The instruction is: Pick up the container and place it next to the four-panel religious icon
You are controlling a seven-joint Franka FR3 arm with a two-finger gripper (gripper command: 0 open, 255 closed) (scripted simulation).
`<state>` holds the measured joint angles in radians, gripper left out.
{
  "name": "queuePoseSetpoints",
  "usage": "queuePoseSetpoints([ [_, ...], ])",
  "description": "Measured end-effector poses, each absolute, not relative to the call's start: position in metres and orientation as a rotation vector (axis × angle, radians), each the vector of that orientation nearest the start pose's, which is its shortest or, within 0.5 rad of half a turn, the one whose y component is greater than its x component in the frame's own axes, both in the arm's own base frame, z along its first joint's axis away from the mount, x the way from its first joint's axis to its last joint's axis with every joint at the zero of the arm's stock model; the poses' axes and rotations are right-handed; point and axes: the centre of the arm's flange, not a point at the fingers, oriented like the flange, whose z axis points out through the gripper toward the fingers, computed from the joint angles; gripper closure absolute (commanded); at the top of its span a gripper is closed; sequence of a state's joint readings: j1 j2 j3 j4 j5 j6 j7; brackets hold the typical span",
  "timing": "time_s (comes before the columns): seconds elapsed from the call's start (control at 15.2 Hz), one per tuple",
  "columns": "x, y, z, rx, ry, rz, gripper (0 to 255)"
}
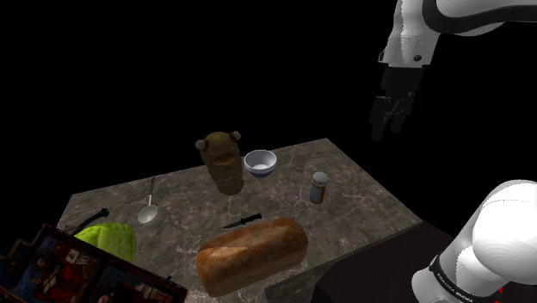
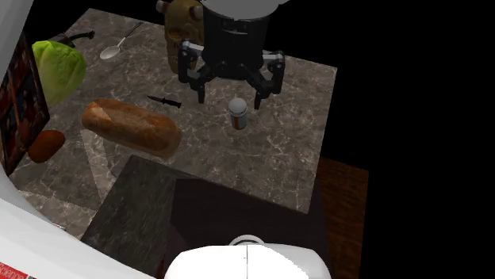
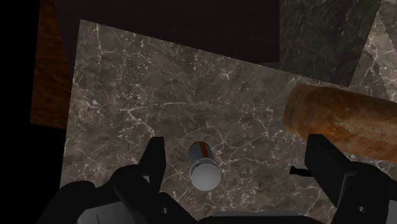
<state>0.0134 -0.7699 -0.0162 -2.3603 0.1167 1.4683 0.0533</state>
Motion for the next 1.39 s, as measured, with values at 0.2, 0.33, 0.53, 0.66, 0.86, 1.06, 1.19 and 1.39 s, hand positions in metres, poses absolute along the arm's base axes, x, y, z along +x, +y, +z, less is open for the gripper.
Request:
queuePoseSetpoints([
  [0.2, 0.306, 0.011, 0.564, -3.013, 0.071, 0.179, 0],
  [0.33, 0.314, 0.01, 0.542, -3.016, 0.073, 0.161, 0],
  [0.53, 0.33, 0.013, 0.511, -3.022, 0.077, 0.13, 0],
  [0.66, 0.344, 0.014, 0.488, -3.026, 0.079, 0.108, 0],
  [0.86, 0.363, 0.015, 0.454, -3.031, 0.083, 0.075, 0],
  [1.06, 0.379, 0.013, 0.421, -3.036, 0.087, 0.041, 0],
  [1.19, 0.394, 0.014, 0.401, -3.04, 0.09, 0.018, 0],
  [1.39, 0.411, 0.016, 0.369, -3.043, 0.094, -0.014, 0],
])
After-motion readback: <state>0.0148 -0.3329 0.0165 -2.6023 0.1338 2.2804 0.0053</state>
